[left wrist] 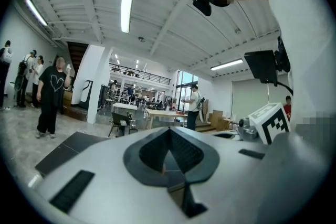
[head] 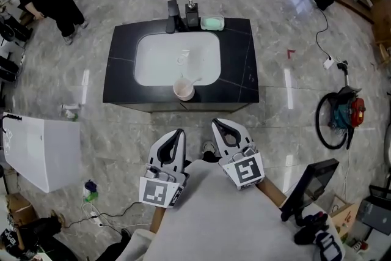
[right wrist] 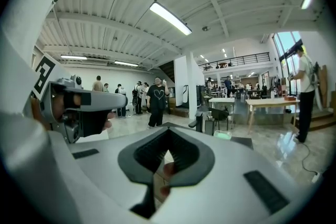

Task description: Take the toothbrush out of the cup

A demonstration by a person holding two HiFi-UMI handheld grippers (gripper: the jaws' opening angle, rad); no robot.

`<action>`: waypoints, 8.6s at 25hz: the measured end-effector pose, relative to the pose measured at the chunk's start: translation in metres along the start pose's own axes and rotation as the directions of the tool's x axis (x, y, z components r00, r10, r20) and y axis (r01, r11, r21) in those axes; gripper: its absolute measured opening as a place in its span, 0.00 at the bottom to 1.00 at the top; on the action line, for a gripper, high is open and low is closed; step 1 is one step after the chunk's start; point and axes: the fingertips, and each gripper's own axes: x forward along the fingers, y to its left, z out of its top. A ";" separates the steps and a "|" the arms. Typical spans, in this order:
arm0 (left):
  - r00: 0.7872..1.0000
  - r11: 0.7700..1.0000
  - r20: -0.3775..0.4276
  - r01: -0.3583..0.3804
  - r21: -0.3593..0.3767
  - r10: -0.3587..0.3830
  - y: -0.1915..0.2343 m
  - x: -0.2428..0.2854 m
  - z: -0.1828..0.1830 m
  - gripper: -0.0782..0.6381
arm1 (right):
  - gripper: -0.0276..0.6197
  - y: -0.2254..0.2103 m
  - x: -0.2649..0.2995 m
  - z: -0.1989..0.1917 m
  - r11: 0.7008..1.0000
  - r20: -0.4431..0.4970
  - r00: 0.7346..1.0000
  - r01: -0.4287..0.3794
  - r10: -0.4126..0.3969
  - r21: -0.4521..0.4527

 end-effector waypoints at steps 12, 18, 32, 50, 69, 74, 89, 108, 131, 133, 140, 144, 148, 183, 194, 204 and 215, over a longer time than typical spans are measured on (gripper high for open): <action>0.999 0.999 -0.032 0.033 -0.036 -0.034 0.025 -0.004 -0.004 0.11 | 0.05 0.008 0.027 0.007 0.998 -0.011 0.999 0.048 -0.048 0.042; 0.997 0.997 -0.074 0.019 -0.073 -0.024 0.036 -0.015 -0.021 0.11 | 0.05 0.018 0.028 -0.006 0.993 -0.061 0.996 0.071 -0.065 0.093; 0.978 0.985 -0.203 0.005 -0.172 -0.040 0.032 -0.026 -0.094 0.11 | 0.05 0.039 0.010 -0.064 0.983 -0.195 0.980 0.078 -0.045 0.169; 0.971 0.980 -0.235 -0.010 -0.200 -0.038 0.042 -0.019 -0.106 0.11 | 0.05 0.035 0.043 -0.079 0.983 -0.206 0.978 0.038 -0.001 0.178; 0.965 0.978 -0.260 -0.029 -0.204 -0.026 0.058 -0.006 -0.109 0.11 | 0.27 0.000 0.090 -0.106 0.989 -0.248 0.969 0.023 0.014 0.147; 0.963 0.980 -0.269 -0.033 -0.197 -0.022 0.064 -0.003 -0.111 0.11 | 0.27 -0.008 0.102 -0.108 0.989 -0.240 0.971 0.033 0.003 0.146; 0.945 0.963 -0.328 -0.075 -0.258 -0.015 0.083 0.010 -0.130 0.11 | 0.30 -0.031 0.136 -0.139 0.979 -0.317 0.948 0.076 -0.013 0.187; 0.937 0.958 -0.348 -0.080 -0.276 -0.022 0.084 0.013 -0.133 0.11 | 0.22 -0.034 0.158 -0.119 0.986 -0.178 0.983 0.069 -0.041 0.154; 0.944 0.966 -0.331 -0.076 -0.247 -0.010 0.084 0.009 -0.125 0.12 | 0.12 -0.026 0.156 -0.100 0.986 -0.131 0.991 0.054 -0.033 0.158; 0.945 0.968 -0.327 -0.076 -0.241 -0.007 0.084 0.009 -0.124 0.11 | 0.12 -0.026 0.155 -0.098 0.987 -0.126 0.991 0.052 -0.032 0.155; 0.954 0.962 -0.298 -0.096 -0.256 0.016 0.082 0.008 -0.107 0.11 | 0.12 -0.023 0.150 -0.077 0.990 -0.083 0.996 0.042 -0.032 0.132; 0.967 0.966 -0.254 -0.092 -0.243 0.028 0.083 0.006 -0.088 0.11 | 0.12 -0.020 0.146 -0.058 0.994 -0.051 0.998 0.035 -0.030 0.106; 0.982 0.991 -0.187 -0.029 -0.133 0.003 0.079 0.000 -0.071 0.11 | 0.12 -0.017 0.134 -0.041 0.997 -0.027 0.999 0.036 -0.034 0.073; 1.000 1.000 0.007 -0.015 0.010 0.015 0.048 -0.045 0.010 0.11 | 0.12 0.034 0.036 0.043 0.998 0.097 0.995 0.030 -0.025 -0.054; 0.999 0.998 0.045 0.019 -0.053 -0.016 0.032 -0.045 0.012 0.11 | 0.11 0.052 0.004 0.039 0.999 0.088 0.995 0.048 -0.047 -0.003; 0.999 0.999 0.035 0.032 -0.023 -0.031 0.028 -0.050 0.009 0.11 | 0.11 0.059 -0.015 0.026 0.999 0.047 0.998 0.048 -0.048 0.002; 0.999 0.999 0.039 0.024 -0.042 -0.022 0.026 -0.053 0.008 0.11 | 0.11 0.059 -0.012 0.033 0.999 0.072 0.996 0.047 -0.047 -0.005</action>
